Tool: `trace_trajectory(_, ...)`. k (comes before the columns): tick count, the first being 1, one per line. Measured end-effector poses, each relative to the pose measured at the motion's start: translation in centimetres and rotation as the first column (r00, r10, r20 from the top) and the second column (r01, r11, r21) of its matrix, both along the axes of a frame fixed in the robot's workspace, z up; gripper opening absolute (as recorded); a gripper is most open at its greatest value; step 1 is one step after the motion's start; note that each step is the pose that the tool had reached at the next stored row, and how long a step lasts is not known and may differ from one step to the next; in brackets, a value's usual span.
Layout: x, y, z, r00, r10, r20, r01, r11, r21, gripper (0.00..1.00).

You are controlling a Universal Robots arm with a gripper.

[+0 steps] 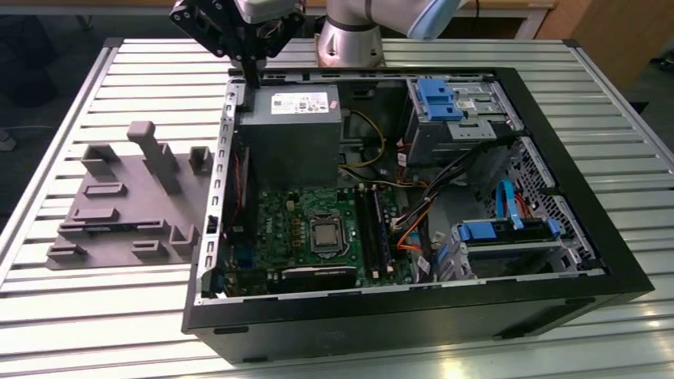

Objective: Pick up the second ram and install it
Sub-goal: 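Reach for the second ram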

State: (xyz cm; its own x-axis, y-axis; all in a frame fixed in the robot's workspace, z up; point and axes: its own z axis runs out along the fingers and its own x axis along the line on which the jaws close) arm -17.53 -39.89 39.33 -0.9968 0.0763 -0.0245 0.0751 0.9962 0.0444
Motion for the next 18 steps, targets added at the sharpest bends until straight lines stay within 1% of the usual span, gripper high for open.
trace_trajectory(8,-0.75,0.0,0.0,1.0,0.0,0.0,0.0,1.0,-0.0001,0.11)
trace_trajectory(18,-1.92,0.0,0.0,1.0,0.0,0.0,0.0,1.0,0.0,0.11)
